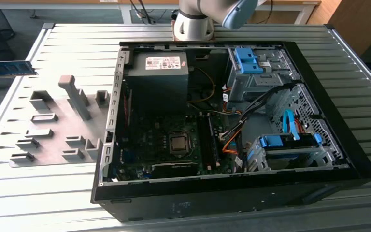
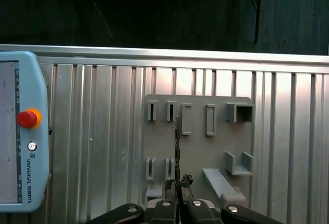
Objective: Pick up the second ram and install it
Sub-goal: 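Pick up the second ram and move it above second insertion slot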
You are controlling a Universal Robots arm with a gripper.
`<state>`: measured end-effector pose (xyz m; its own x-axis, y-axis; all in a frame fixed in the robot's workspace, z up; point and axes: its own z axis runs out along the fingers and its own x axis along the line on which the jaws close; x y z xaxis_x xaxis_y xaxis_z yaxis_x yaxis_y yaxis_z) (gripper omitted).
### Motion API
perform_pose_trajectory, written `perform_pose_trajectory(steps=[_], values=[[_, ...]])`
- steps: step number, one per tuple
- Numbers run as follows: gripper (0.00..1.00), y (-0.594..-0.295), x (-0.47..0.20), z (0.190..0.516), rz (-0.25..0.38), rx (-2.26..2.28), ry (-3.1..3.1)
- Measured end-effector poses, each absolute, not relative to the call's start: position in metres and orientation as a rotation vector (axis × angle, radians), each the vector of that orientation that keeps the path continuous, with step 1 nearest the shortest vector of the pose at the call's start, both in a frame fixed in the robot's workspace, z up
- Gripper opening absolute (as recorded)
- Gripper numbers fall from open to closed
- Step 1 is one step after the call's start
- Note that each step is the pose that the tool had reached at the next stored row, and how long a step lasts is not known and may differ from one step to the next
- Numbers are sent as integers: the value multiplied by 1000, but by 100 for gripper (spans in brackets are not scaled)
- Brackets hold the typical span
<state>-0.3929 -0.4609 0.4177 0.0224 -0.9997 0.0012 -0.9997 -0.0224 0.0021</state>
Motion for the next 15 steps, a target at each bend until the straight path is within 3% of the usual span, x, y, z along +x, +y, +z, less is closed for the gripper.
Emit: perform_pose_trajectory(steps=[15], values=[[14, -461, -378, 418, -1, 2244, -2195]])
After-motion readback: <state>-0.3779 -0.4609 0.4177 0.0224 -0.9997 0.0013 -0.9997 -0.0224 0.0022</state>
